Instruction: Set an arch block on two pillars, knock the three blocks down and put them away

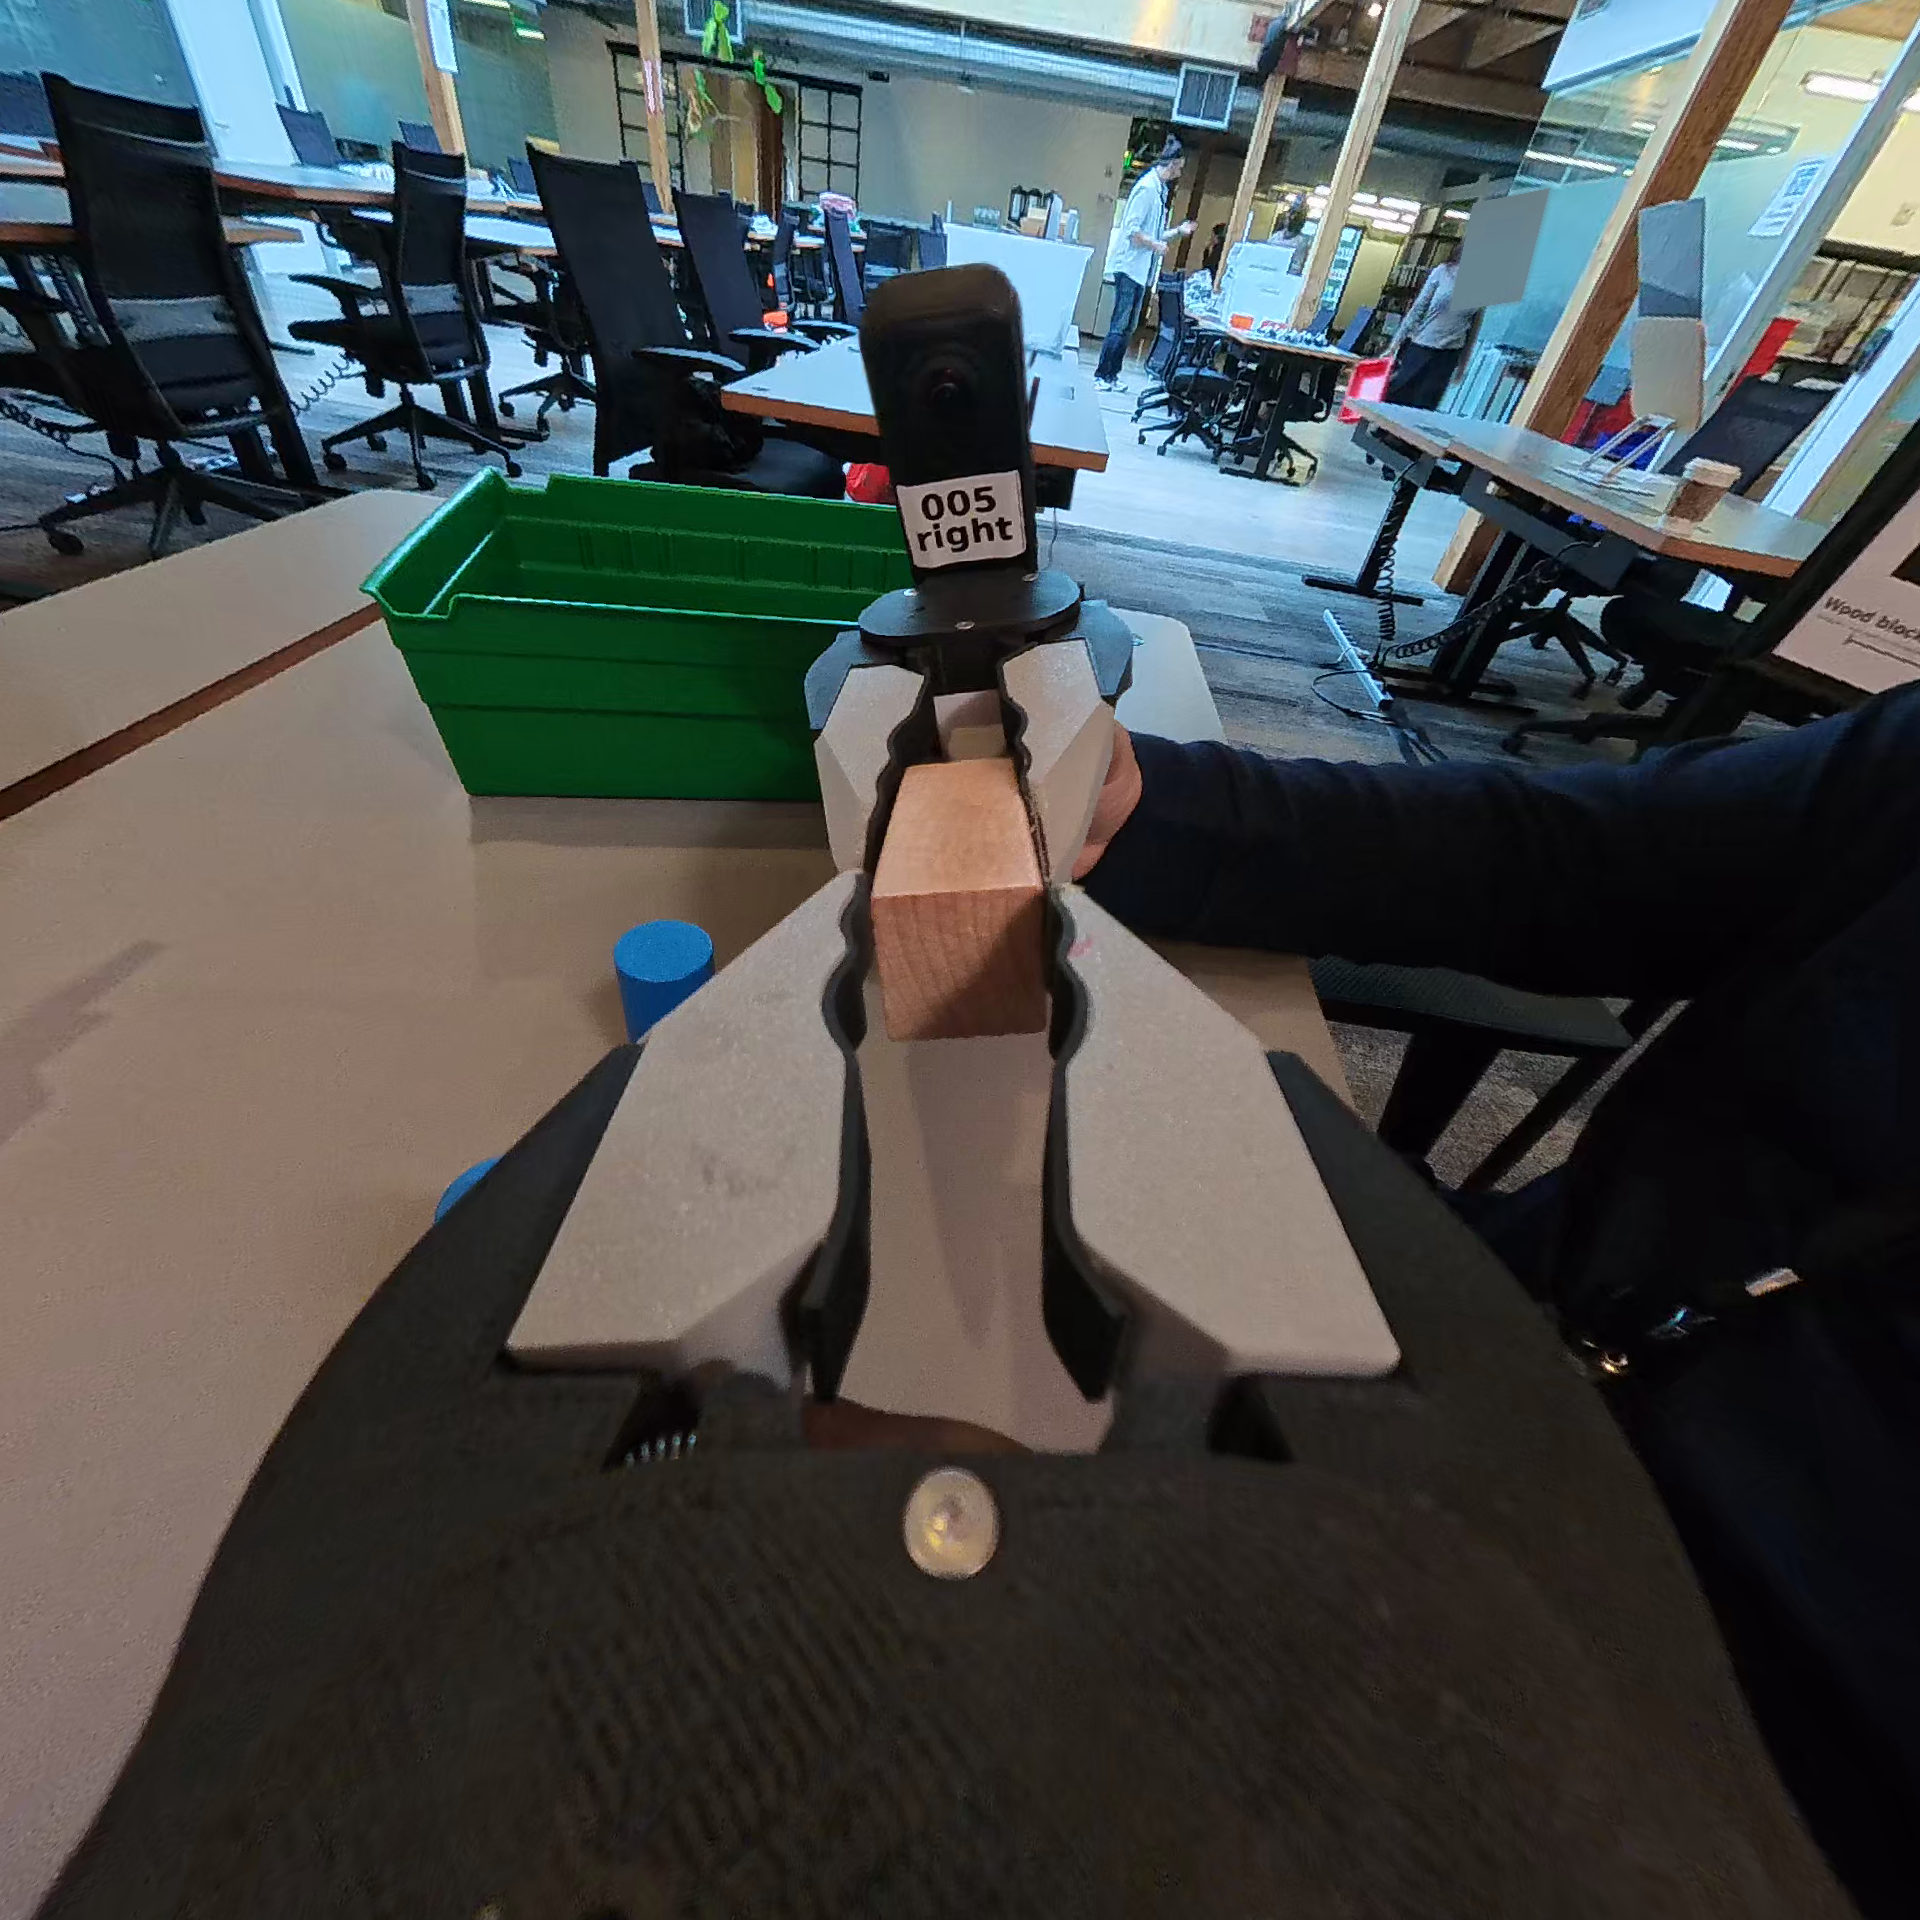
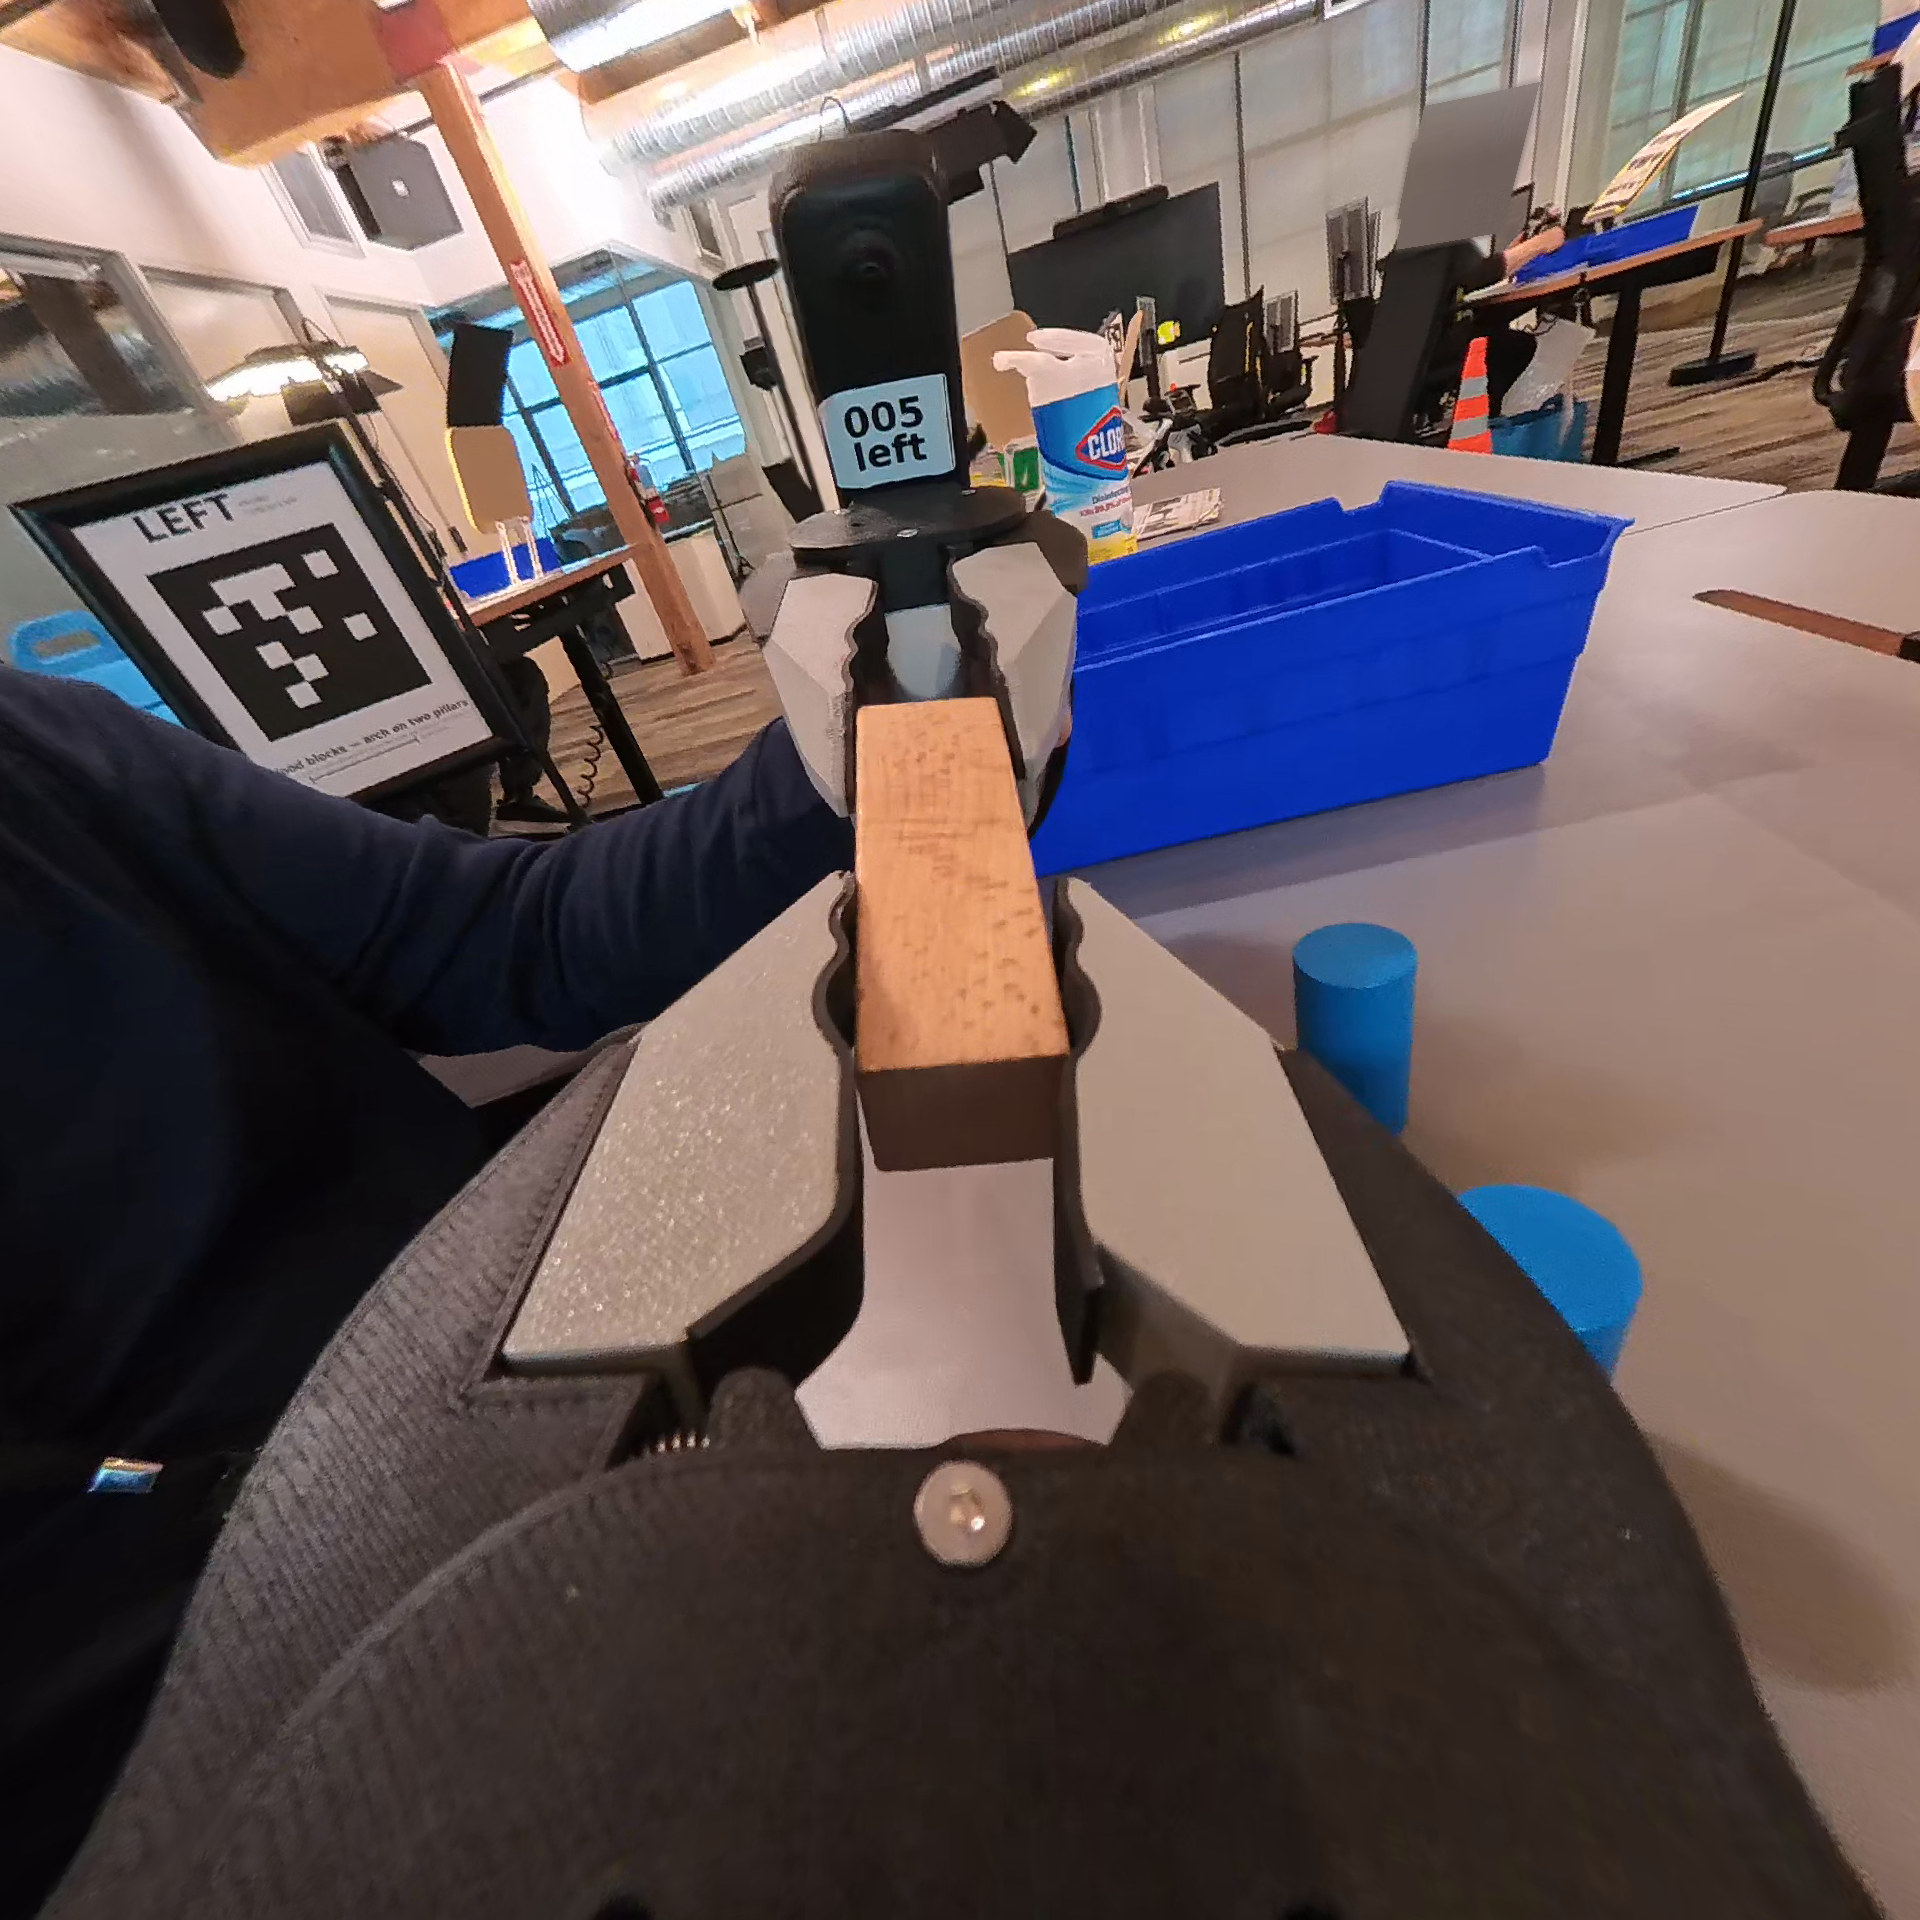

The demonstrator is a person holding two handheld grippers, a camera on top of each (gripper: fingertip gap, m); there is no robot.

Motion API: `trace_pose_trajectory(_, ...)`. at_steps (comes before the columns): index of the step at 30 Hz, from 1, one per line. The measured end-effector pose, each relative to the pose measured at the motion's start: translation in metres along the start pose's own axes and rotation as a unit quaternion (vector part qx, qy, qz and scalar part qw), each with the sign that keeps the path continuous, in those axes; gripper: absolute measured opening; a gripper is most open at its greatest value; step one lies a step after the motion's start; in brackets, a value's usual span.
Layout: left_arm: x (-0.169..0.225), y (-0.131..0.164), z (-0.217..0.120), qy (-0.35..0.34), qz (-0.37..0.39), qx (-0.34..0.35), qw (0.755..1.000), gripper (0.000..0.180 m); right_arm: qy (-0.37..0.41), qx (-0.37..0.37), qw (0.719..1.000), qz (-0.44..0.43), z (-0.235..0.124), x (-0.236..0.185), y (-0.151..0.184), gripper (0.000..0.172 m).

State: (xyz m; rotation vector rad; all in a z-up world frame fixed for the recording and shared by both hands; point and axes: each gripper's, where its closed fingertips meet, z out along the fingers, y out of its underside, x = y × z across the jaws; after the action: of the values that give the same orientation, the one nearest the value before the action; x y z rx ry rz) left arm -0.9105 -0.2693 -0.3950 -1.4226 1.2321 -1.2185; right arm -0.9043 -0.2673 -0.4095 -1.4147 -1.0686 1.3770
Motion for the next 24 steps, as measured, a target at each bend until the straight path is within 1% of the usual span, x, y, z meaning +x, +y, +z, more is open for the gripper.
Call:
trace_pose_trajectory(15,-0.002,0.003,0.0,-0.002,-0.004,0.0,1.0,0.03,-0.002,0.003,1.0,0.011,-0.001,0.002,0.0,0.034)
trace_pose_trajectory(24,-0.012,0.007,0.002,-0.007,-0.054,0.0,0.999,0.03,0.024,-0.005,1.0,0.006,0.001,0.01,0.004,0.034)
